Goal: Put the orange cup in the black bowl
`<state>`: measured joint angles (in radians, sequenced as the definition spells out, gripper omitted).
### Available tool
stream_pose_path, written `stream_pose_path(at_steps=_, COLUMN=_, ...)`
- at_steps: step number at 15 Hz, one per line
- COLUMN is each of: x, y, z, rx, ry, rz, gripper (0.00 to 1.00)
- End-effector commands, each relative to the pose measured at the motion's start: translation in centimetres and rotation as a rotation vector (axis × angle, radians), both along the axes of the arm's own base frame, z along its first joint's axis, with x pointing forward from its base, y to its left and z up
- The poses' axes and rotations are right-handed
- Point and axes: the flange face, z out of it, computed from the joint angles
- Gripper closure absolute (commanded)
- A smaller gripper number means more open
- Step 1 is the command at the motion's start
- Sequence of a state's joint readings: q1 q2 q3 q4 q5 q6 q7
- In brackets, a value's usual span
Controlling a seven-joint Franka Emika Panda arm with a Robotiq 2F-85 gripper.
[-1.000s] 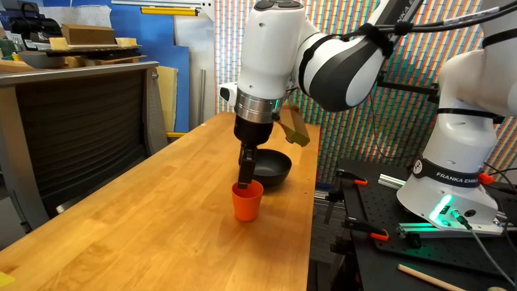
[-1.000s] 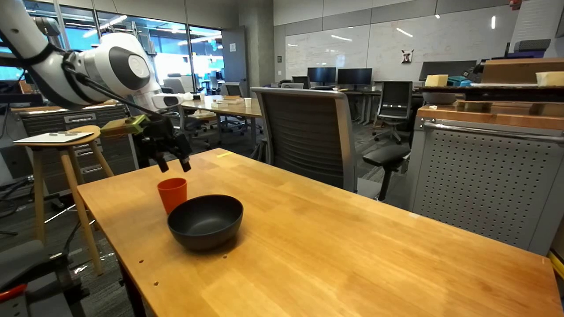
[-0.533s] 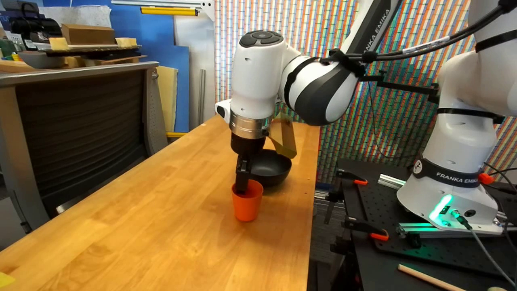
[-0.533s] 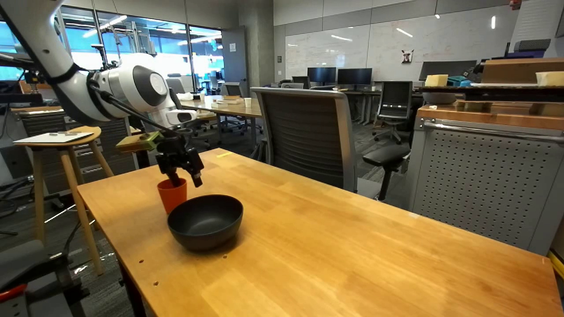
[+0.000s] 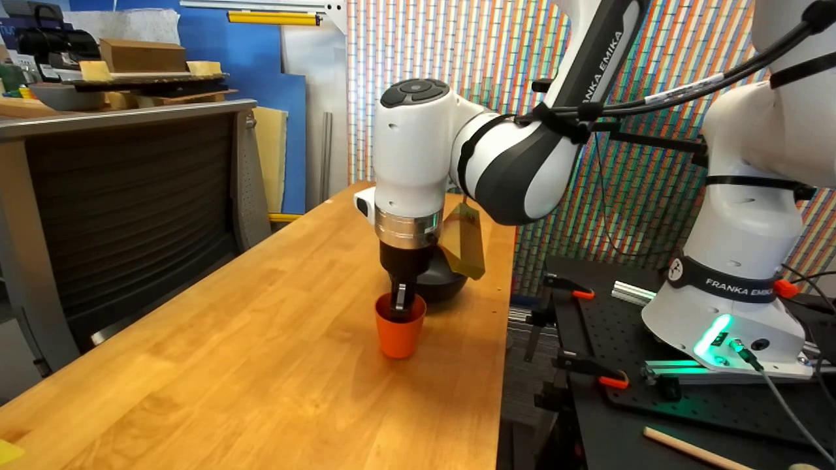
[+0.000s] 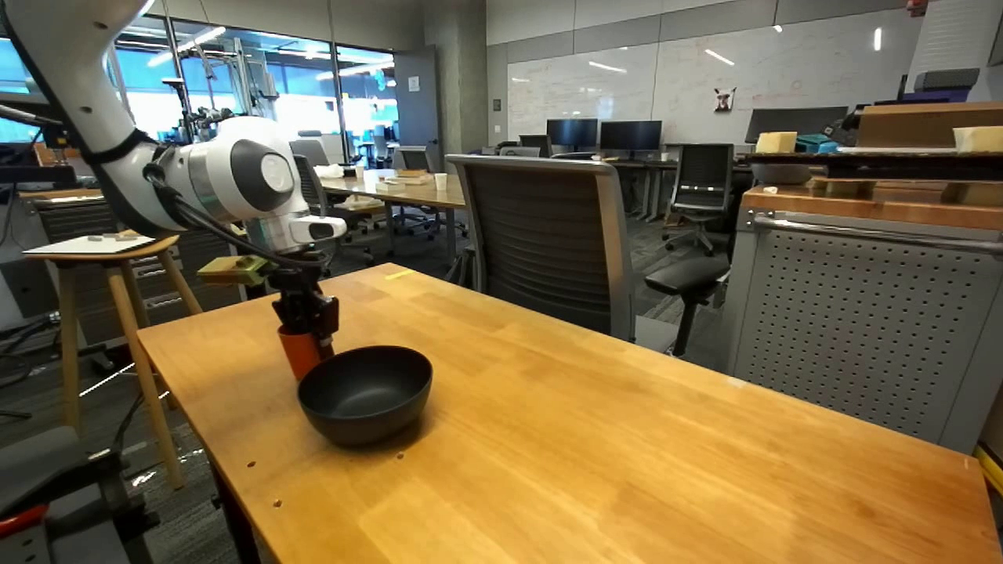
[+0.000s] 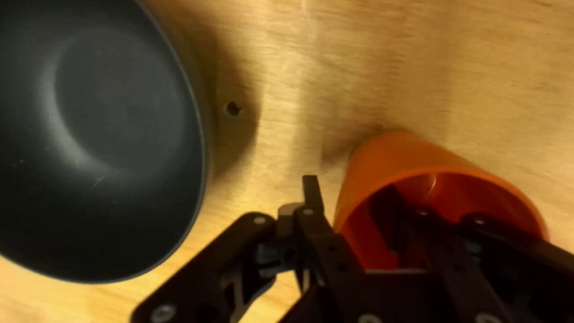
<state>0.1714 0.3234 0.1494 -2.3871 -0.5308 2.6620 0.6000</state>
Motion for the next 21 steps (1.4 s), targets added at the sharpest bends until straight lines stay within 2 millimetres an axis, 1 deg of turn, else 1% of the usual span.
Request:
stream_pose_path(at_steps=1, x=-1.4, y=1.0, z=0.4, rx=0.062, ry=0.035, rz=-0.008, gripper=0.94)
stream_pose_path(at_steps=2, x=-1.8, y=1.4, z=1.0, rx=0.077, ry=0.040, rz=-0.005, gripper=0.99)
stream_pose_path(at_steps=4, x=-2.5, y=1.8, z=3.1, rx=0.102, ry=0.026, rz=0.001, gripper=1.00)
stream_pose_path(at_steps=6, x=-2.8, y=1.4, z=6.5, rx=0.115, ry=-0.025, rz=-0.014, gripper=0.99)
stream_pose_path(at_steps=8, x=-2.5, y=-0.8, z=10.4, rx=0.095, ry=-0.099, rz=-0.077, gripper=0.99)
stream_pose_path(at_steps=10, x=-2.3, y=-3.5, z=13.9, rx=0.056, ry=-0.181, rz=-0.163, gripper=0.99)
stream_pose_path(at_steps=11, x=-2.5, y=-5.2, z=15.5, rx=0.016, ry=-0.220, rz=-0.180, gripper=0.99)
stream_pose_path(at_steps=12, x=-2.6, y=-6.4, z=16.9, rx=-0.020, ry=-0.255, rz=-0.206, gripper=0.99)
stream_pose_path(at_steps=13, x=-2.8, y=-7.7, z=17.8, rx=-0.052, ry=-0.286, rz=-0.239, gripper=0.99)
stream_pose_path(at_steps=15, x=-3.4, y=-10.2, z=18.6, rx=-0.120, ry=-0.340, rz=-0.304, gripper=0.99)
stream_pose_path(at_steps=17, x=-4.3, y=-12.1, z=18.1, rx=-0.185, ry=-0.372, rz=-0.382, gripper=0.99)
stream_pose_path(at_steps=19, x=-5.3, y=-13.6, z=15.5, rx=-0.222, ry=-0.336, rz=-0.497, gripper=0.99)
stream_pose_path(at_steps=21, x=-6.1, y=-14.3, z=11.9, rx=-0.159, ry=-0.236, rz=-0.544, gripper=0.99)
